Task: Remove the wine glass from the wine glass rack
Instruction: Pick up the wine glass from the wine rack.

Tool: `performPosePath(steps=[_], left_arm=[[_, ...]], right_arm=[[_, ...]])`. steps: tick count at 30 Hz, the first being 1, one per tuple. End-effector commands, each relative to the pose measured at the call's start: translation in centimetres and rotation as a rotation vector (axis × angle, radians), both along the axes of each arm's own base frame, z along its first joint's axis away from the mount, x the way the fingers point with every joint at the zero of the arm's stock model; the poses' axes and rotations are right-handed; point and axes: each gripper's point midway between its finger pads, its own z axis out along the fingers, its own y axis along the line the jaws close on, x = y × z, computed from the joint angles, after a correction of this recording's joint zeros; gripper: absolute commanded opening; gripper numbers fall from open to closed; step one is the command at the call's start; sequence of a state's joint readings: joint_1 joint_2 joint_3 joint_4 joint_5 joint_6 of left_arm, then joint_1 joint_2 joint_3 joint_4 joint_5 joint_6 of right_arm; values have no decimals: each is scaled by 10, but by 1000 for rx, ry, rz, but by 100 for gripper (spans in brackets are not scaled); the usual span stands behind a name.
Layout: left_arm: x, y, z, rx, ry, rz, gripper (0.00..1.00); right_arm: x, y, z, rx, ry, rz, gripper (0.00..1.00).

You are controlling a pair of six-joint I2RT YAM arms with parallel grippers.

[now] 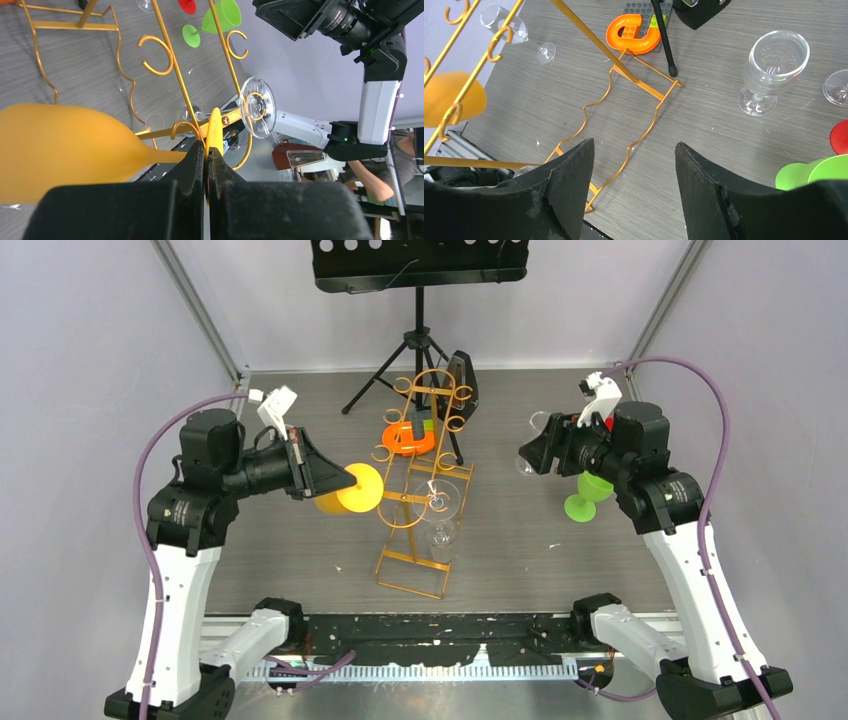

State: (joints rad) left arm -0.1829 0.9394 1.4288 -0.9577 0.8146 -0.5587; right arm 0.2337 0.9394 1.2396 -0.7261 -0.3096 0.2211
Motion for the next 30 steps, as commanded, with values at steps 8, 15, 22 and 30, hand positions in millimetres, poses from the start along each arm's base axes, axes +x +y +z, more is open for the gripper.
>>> performPosePath(steps=[8, 15, 22, 30], left_arm=[[-22, 17, 60, 57, -295, 45, 0], [-35, 18, 80, 67, -400, 9, 0], [-46, 21, 102, 137, -564, -25, 0], [-52, 19, 109, 226, -666, -94, 0]], right_arm=[[-7, 16, 87, 118, -201, 75, 70], [-19, 27, 117, 181, -241, 148, 69], [-37, 55, 146, 215, -257, 280, 68], [-53, 97, 178, 276, -268, 423, 68]])
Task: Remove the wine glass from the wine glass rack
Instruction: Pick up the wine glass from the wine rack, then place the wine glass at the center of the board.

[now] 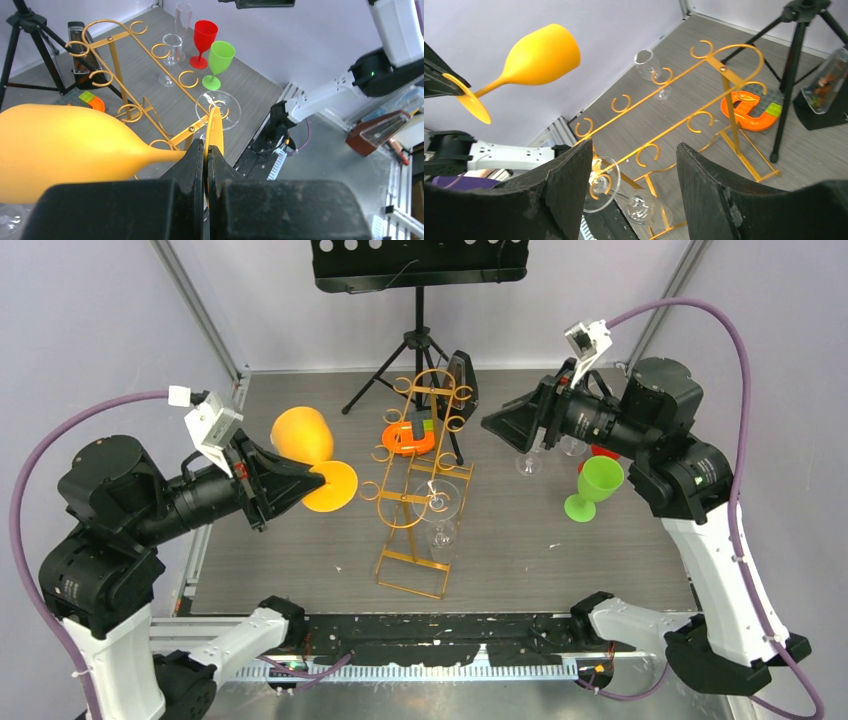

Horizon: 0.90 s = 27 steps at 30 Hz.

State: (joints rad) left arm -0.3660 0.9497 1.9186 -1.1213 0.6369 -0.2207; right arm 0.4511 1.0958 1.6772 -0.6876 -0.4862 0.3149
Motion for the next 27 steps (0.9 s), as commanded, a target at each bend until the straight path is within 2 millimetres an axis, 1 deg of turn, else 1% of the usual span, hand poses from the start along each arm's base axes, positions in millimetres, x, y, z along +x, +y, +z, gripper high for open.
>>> performPosePath(steps=[1, 2, 3, 4, 5, 7, 11, 15, 20, 22, 25, 26, 27], left_arm=[[7, 2, -2, 93, -84, 2, 0], [7, 1, -3, 107, -95, -7, 0], [8, 0, -5, 122, -106, -13, 0], [8, -2, -6, 136, -119, -23, 0], [8, -4, -7, 149, -134, -31, 0], [10, -7, -10, 180, -161, -45, 0], [15, -12, -18, 250, -210, -51, 0], [25, -15, -24, 334, -266, -7, 0], [27, -23, -27, 397, -322, 0, 0], [25, -29, -29, 422, -355, -7, 0], [26, -36, -32, 462, -415, 9, 0], [25, -39, -32, 471, -433, 5, 0], [24, -42, -33, 483, -449, 0, 0]], right_arm=[[-15, 17, 31, 65, -39, 72, 68], [-17, 25, 30, 64, -31, 100, 68], [-24, 32, 34, 72, -34, 132, 68], [-24, 37, 36, 74, -32, 142, 68], [-30, 44, 36, 81, -25, 168, 68], [-34, 54, 39, 101, -10, 196, 68], [-42, 68, 40, 144, 21, 241, 68], [-51, 83, 37, 146, 47, 294, 68], [-60, 100, 36, 147, 69, 345, 68], [-65, 109, 36, 147, 78, 375, 68], [-66, 120, 33, 139, 88, 395, 68], [-68, 123, 34, 142, 88, 404, 68], [-66, 126, 33, 139, 92, 402, 68]])
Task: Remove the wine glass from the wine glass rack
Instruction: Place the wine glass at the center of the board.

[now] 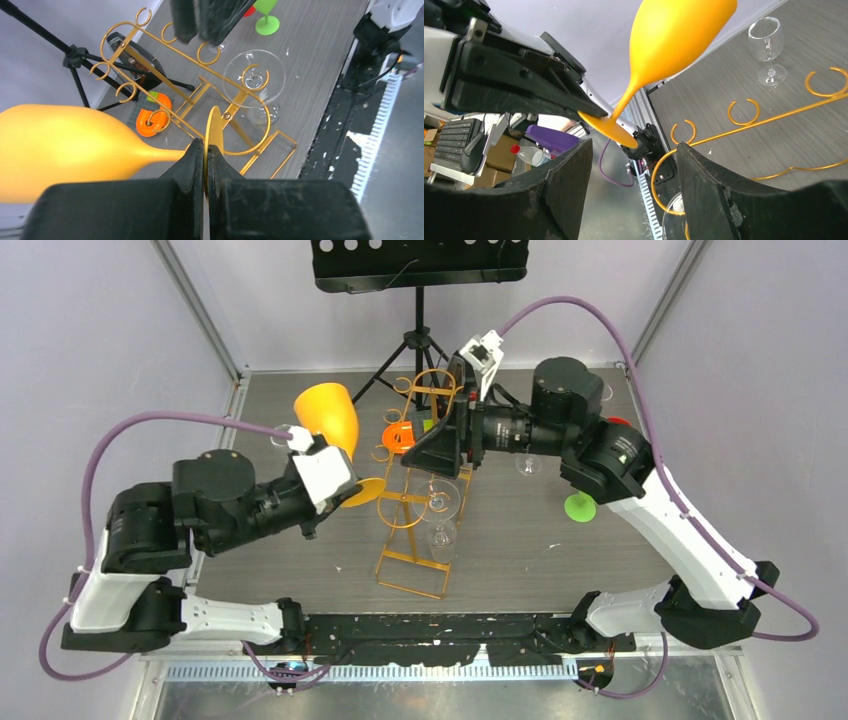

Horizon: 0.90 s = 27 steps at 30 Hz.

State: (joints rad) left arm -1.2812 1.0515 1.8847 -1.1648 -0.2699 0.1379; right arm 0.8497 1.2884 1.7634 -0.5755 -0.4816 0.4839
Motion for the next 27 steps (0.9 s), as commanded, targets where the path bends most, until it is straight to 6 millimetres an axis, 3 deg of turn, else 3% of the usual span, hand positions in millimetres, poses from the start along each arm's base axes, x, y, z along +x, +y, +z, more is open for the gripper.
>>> performPosePath(steps=[1, 10, 27], left_arm=[[15, -4, 11, 22, -142, 83, 0], [8, -22, 5, 62, -238, 82, 0], [1, -28, 8, 58, -301, 73, 0]], right_arm=[[-6, 8, 28, 76, -38, 21, 68], [-3, 33, 17, 51, -11, 49, 69], [-1, 63, -7, 11, 34, 81, 67]])
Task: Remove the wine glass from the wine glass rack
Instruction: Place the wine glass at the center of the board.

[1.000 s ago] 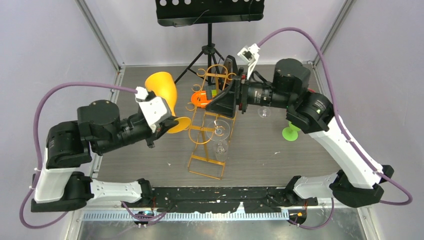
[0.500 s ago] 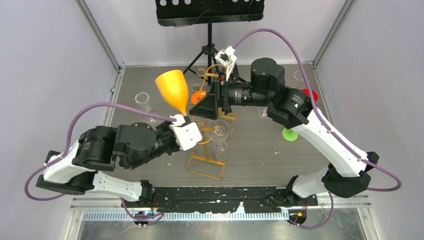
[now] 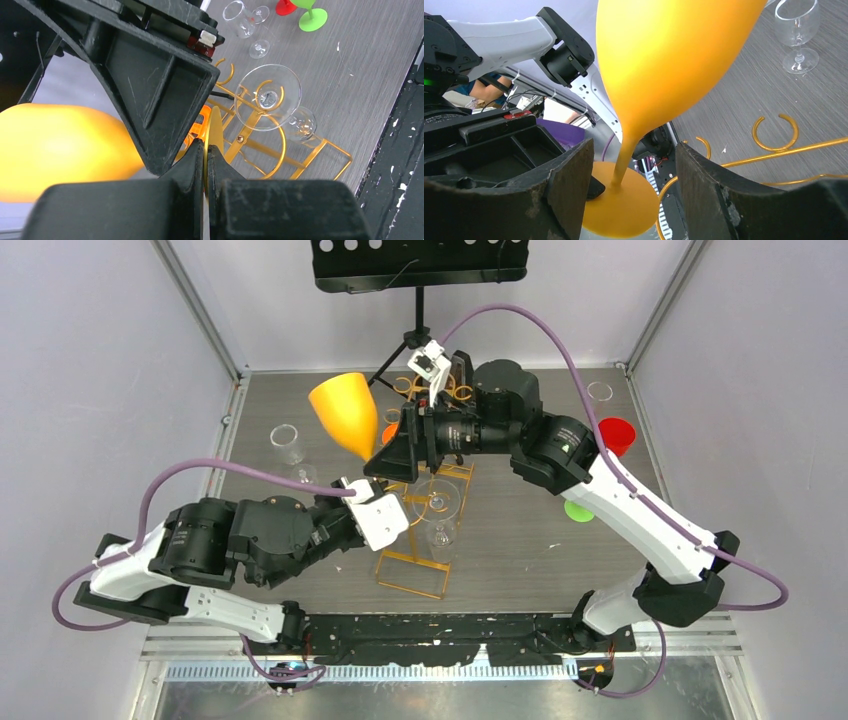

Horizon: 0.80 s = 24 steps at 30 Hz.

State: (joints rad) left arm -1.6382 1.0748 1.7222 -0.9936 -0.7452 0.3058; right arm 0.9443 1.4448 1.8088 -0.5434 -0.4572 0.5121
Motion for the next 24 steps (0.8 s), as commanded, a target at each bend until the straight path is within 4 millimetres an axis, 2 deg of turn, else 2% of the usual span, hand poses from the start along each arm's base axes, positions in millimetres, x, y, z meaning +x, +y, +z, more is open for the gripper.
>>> performPosePath(steps=[1, 7, 13, 19, 23, 24], left_arm=[[3, 2, 16, -71, -22, 17, 0], [3, 1, 14, -74, -23, 19, 0], [2, 4, 16, -93, -21, 14, 0], [2, 6, 14, -109, -18, 11, 0], [2, 5, 11, -102, -19, 11, 0], [2, 5, 10, -100, -19, 11, 6]], right_arm=[[-3, 7, 22, 70, -34, 14, 66], [-8, 18, 17, 69, -11, 49, 54], [-11, 21, 15, 68, -4, 63, 28], [-14, 20, 14, 74, -5, 70, 8], [-17, 15, 14, 83, -12, 69, 6], [-18, 13, 19, 96, -18, 67, 6]])
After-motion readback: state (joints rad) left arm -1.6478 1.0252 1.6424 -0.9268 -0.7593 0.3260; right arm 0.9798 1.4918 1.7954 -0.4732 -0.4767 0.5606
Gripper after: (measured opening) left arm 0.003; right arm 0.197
